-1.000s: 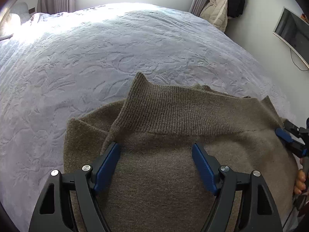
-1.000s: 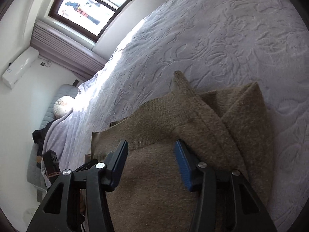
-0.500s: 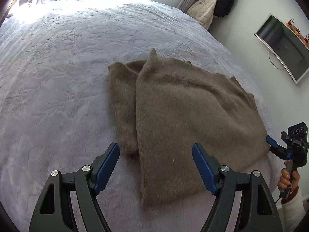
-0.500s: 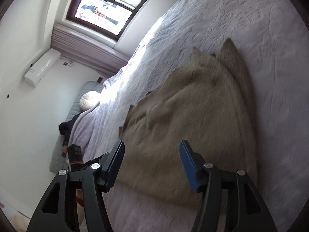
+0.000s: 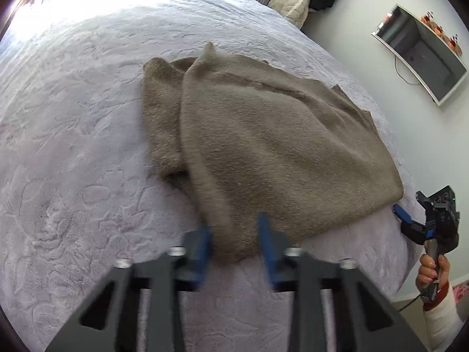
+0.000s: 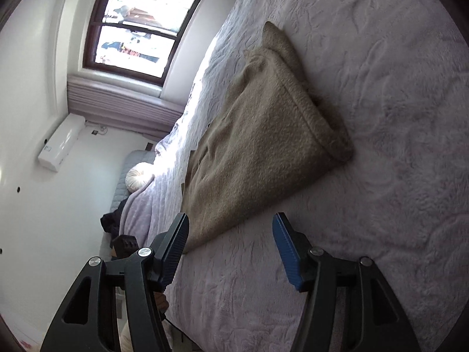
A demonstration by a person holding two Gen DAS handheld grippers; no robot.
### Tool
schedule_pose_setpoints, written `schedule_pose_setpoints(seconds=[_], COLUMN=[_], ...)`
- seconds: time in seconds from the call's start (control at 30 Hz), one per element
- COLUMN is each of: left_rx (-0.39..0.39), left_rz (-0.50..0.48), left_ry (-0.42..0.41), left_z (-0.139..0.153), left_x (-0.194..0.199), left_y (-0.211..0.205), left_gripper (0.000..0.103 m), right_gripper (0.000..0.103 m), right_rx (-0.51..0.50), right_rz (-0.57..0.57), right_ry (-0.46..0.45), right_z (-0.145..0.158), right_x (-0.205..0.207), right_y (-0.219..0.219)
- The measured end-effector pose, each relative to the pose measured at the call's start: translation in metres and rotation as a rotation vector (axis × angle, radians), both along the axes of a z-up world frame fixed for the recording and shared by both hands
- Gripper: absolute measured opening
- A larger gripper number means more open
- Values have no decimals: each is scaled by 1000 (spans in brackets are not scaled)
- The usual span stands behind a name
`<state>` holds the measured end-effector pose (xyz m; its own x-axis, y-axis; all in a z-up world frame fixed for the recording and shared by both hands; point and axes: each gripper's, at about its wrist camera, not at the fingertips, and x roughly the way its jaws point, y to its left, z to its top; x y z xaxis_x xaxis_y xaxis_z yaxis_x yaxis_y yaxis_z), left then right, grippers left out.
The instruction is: Fold small clothes
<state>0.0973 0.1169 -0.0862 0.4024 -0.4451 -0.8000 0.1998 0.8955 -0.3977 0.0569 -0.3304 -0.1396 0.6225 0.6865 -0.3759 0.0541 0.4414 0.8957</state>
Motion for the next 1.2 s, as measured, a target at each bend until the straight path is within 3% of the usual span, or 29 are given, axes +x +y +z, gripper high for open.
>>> schedule_pose_setpoints(seconds=[0.03,0.1,0.13,0.2,0.27,0.37,0.43,0.5,0.63,0.73,0.77,0.8,0.83,0.9,1.0,1.03,1.07,1.1,1.2], left_rx=[-18,-70,-68,-25,21,68,59,70,146,149,140,120,99,83,84,90,102,119,185], left_rz=[15,39,47,41,26,22,39,54,90,120,128,148,176,188,211,223,236,250,295], left_ry=[11,22,16,-3,-7,4,3,-10,-33,-35,-35,-44,-80,-135,-142,-145,-147,-149,-139], left_z=[-1,0,3,7,5,-7,-9,-7,-4,-4,-3,-1,2,9,10,9,9,8,1], left_x=[0,-2,-5,-13,-20,-26,-29,-34,-48,-57,-61,-64,-71,-79,-87,-90,-92,-96,-103], left_y=[5,17,20,20,16,13,17,18,14,17,21,25,29,31,38,40,42,43,47], left_gripper=[11,11,10,10,10,10,10,10,11,13,36,74,88,88,88,88,88,88,88], right_gripper=[63,32,7,7,7,6,0,0,6,9,9,9,9,9,14,27,54,66,70], right_rx=[21,72,83,63,-23,-132,-88,-71,-151,-170,-180,-191,-199,-197,-167,-154,-141,-127,-80], right_rz=[-22,-55,-67,-65,-56,-77,-100,-95,-45,-14,-3,16,41,97,233,283,330,361,434], right_ry=[13,39,50,29,10,62,100,87,74,66,64,62,58,33,-21,-31,-34,-38,-28], right_z=[-3,-9,-9,-1,8,-2,-18,-17,-1,3,5,7,9,19,35,38,39,39,30], right_x=[4,15,19,16,12,5,-2,-11,-25,-36,-38,-40,-42,-41,-27,-21,-14,-8,19], right_y=[-2,-7,-9,-7,-2,-5,-16,-23,-14,-3,3,11,17,40,97,119,143,162,228])
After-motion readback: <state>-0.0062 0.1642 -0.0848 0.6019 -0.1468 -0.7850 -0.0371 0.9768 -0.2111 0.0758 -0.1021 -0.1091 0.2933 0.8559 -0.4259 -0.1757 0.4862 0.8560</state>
